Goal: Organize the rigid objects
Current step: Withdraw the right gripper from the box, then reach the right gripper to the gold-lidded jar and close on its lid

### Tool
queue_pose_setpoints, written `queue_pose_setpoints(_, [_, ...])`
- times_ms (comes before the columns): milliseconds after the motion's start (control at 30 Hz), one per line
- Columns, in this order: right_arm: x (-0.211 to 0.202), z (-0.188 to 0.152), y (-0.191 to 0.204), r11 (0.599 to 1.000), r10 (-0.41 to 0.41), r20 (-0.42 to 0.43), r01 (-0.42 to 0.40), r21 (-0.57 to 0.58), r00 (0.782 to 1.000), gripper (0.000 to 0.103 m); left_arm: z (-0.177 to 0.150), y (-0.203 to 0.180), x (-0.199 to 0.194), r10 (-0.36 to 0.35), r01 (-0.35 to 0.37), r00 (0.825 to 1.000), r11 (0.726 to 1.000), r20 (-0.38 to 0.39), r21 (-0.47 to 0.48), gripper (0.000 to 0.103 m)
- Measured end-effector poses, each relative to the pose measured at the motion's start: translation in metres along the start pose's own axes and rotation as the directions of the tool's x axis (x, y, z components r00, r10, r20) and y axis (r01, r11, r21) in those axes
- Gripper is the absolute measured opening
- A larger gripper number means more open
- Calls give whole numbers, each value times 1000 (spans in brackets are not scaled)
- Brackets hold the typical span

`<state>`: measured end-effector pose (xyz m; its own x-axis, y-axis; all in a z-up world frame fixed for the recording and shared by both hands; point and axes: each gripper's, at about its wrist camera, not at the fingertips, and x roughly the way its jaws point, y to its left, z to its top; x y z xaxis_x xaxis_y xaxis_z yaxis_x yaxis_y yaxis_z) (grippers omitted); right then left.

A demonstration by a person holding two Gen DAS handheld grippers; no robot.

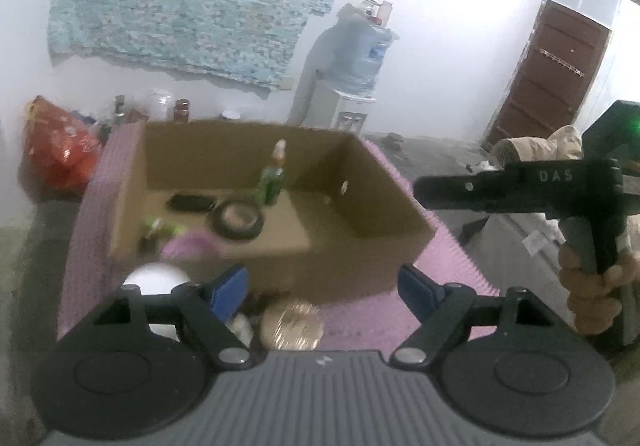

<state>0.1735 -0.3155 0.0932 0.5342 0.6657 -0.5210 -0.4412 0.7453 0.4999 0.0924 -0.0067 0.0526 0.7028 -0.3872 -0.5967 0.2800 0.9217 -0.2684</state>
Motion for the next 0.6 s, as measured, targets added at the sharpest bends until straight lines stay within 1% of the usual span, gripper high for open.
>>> queue_pose_setpoints(133, [5, -42, 10, 999, -17, -22, 18, 35, 1000, 28, -34, 15, -17, 24, -24, 1000, 1000, 1, -2, 83])
queue_pose_setpoints(267, [17, -70, 17, 994, -7, -25, 9, 104, 1000, 28, -53, 29, -24, 23, -23, 1000, 1000, -6, 12, 83])
queue_pose_setpoints(367, [26, -82, 22, 992, -4, -29, 8, 126, 1000, 28, -61, 28, -27, 19, -19, 1000, 999, -7, 45, 83])
queue_pose_setpoints(433, [31, -85, 24, 991, -16, -24, 19, 130, 1000, 28, -66, 29, -28, 30, -30, 1000, 998, 0, 59, 83])
queue_pose_setpoints(567, [37, -94, 24, 987, -26, -19, 28, 159, 999, 28, -68, 36, -24, 46, -45, 999, 997, -12, 60, 83])
queue_pose_setpoints(600, [42, -90, 22, 986, -28, -21, 31, 166, 999, 28, -68, 40, -22, 47, -46, 999, 997, -22, 55, 82])
